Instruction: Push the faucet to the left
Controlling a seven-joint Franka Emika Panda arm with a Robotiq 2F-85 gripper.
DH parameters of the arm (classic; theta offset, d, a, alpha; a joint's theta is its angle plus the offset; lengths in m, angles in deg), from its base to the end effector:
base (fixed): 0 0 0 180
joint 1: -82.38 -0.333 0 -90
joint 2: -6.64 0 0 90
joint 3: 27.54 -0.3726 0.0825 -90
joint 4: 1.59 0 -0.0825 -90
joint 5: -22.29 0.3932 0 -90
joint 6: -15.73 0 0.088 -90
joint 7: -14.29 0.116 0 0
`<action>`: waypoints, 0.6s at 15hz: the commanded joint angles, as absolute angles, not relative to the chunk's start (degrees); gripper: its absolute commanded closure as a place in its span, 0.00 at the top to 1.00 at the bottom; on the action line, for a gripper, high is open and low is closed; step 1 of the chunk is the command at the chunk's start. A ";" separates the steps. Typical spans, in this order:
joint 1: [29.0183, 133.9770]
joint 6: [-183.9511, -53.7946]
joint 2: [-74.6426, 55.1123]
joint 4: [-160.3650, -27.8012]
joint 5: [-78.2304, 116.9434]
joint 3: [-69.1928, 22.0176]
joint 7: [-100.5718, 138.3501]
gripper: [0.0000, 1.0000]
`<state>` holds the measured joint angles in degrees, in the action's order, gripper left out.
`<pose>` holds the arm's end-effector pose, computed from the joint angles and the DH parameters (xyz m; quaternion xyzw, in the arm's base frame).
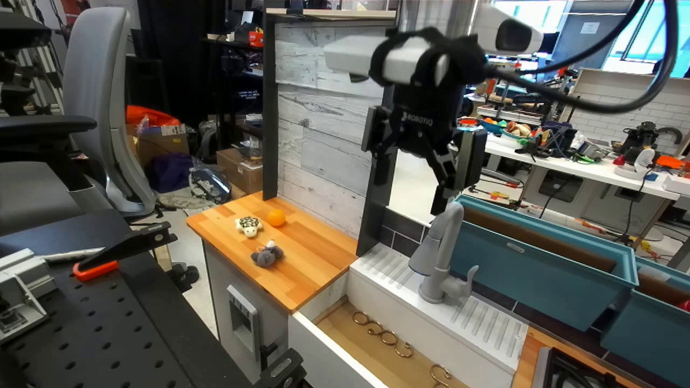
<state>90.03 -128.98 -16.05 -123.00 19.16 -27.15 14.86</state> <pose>0.6006 -0.0844 0.2597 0.9985 -0.0526 0.0042 0.0175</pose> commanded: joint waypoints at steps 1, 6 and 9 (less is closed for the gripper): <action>90.13 -137.14 -22.97 -119.63 22.31 -26.73 12.96 1.00; 89.34 -144.23 -28.81 -118.70 20.77 -25.64 13.49 1.00; 89.14 -147.98 -30.78 -119.31 20.13 -24.53 13.50 1.00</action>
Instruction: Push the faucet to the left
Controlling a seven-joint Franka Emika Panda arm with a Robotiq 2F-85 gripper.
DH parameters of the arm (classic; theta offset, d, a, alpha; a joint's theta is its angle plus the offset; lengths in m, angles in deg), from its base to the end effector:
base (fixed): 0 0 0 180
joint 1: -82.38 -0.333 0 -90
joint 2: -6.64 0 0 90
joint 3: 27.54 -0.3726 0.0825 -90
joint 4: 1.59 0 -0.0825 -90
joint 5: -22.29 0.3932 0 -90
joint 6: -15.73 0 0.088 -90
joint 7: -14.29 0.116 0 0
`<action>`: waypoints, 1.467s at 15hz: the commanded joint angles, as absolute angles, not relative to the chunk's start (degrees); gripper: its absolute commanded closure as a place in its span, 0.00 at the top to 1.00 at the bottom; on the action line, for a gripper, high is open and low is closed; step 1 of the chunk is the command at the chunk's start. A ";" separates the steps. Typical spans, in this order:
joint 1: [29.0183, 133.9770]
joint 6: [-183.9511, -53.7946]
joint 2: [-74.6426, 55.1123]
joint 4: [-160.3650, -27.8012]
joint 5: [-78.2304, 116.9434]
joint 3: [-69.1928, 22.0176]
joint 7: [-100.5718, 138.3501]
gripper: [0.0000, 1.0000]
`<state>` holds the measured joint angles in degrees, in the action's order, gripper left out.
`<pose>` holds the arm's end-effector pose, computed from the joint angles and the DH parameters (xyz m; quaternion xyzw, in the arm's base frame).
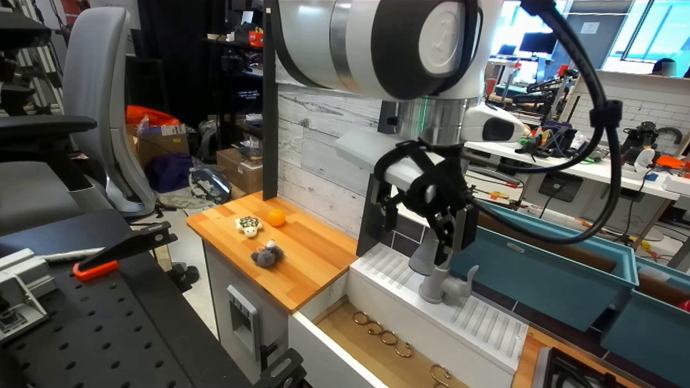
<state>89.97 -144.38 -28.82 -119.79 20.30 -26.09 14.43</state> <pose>0.6247 -0.0973 0.1676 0.9964 -0.0612 0.0550 0.0183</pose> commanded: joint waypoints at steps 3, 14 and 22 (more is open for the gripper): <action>88.78 -151.79 -32.26 -119.67 19.67 -23.77 13.19 1.00; 86.70 -173.83 -36.33 -125.70 18.08 -23.50 9.44 1.00; 86.27 -182.58 -35.00 -132.34 12.64 -25.86 3.99 1.00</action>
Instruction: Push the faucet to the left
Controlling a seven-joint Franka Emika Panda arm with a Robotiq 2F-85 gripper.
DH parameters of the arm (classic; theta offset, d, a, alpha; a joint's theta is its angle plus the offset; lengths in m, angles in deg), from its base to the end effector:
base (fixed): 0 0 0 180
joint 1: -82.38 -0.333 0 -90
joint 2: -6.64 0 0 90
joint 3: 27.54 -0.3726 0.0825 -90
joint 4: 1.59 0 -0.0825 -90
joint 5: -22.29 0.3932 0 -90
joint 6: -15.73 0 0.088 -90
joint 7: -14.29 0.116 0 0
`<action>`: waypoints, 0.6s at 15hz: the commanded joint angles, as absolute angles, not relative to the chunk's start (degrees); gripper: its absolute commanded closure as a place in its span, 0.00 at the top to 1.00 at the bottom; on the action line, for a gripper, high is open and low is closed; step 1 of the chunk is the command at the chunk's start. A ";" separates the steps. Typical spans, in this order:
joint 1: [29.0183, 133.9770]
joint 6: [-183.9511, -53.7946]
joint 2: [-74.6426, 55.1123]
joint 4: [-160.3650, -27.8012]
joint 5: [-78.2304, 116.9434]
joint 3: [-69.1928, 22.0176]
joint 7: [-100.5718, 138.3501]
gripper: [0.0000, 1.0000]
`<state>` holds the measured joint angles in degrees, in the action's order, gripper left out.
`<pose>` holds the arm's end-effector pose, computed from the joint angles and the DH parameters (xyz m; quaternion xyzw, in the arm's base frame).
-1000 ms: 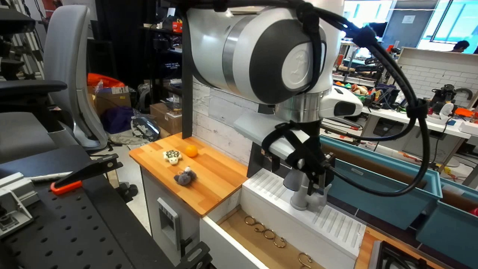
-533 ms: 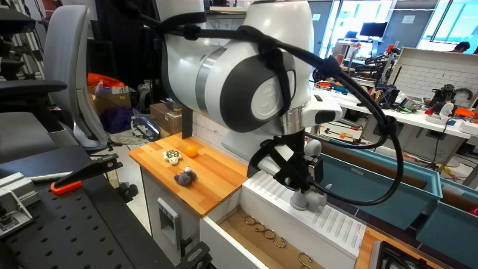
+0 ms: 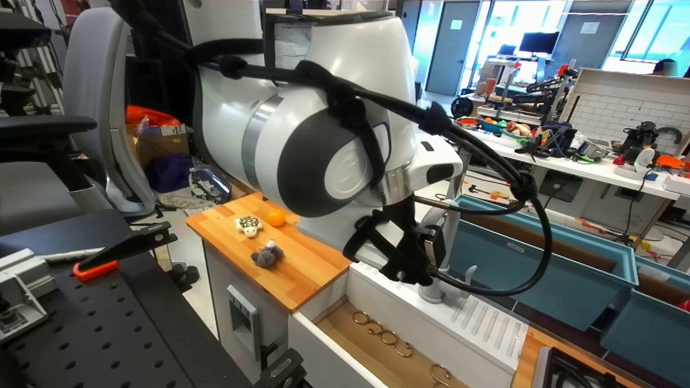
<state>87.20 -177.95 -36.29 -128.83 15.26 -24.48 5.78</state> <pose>0.5851 -0.0669 0.1049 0.9761 0.0773 0.1985 0.0430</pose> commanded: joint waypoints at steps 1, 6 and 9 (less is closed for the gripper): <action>86.20 -183.70 -34.93 -132.82 11.73 -26.04 3.48 1.00; 86.56 -183.74 -35.08 -132.78 7.92 -30.62 3.30 1.00; 86.11 -183.10 -35.29 -130.72 7.65 -32.90 3.58 1.00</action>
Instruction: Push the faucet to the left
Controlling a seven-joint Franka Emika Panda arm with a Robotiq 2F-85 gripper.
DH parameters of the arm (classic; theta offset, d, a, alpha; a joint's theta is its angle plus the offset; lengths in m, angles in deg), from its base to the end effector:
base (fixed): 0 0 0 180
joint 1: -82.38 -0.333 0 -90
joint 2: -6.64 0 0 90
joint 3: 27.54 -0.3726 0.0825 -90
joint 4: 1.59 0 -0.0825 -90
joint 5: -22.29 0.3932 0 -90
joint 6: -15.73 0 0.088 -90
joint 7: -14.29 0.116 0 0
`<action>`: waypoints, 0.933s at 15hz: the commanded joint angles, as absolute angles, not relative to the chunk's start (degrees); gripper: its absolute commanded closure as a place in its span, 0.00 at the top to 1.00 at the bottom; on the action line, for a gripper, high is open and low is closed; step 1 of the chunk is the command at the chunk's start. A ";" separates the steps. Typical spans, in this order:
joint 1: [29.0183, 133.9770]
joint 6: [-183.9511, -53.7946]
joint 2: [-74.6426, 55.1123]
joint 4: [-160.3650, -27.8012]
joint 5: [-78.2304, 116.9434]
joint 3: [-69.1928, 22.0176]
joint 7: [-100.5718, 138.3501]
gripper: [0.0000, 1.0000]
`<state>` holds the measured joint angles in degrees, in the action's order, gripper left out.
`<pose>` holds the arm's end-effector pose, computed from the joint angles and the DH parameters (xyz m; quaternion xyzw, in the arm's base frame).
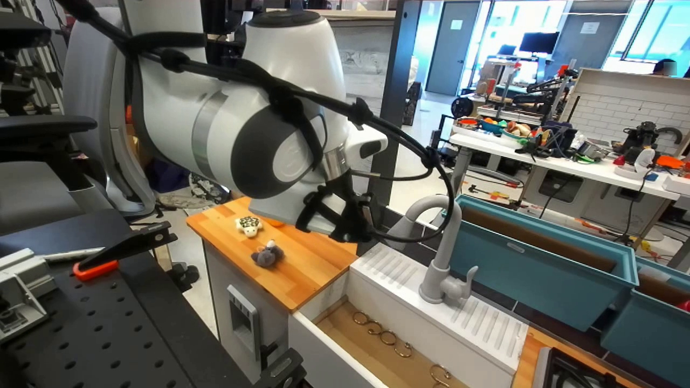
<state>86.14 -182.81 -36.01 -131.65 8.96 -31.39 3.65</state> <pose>0.5722 0.0288 0.1073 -0.9547 -0.1919 -0.2273 0.0105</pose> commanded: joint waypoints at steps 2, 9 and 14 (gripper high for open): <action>86.94 -180.97 -34.68 -130.57 7.53 -34.25 4.10 1.00; 85.93 -154.29 -28.45 -133.62 11.68 -33.56 5.19 1.00; 84.59 -136.00 -25.46 -132.93 17.20 -32.37 8.47 1.00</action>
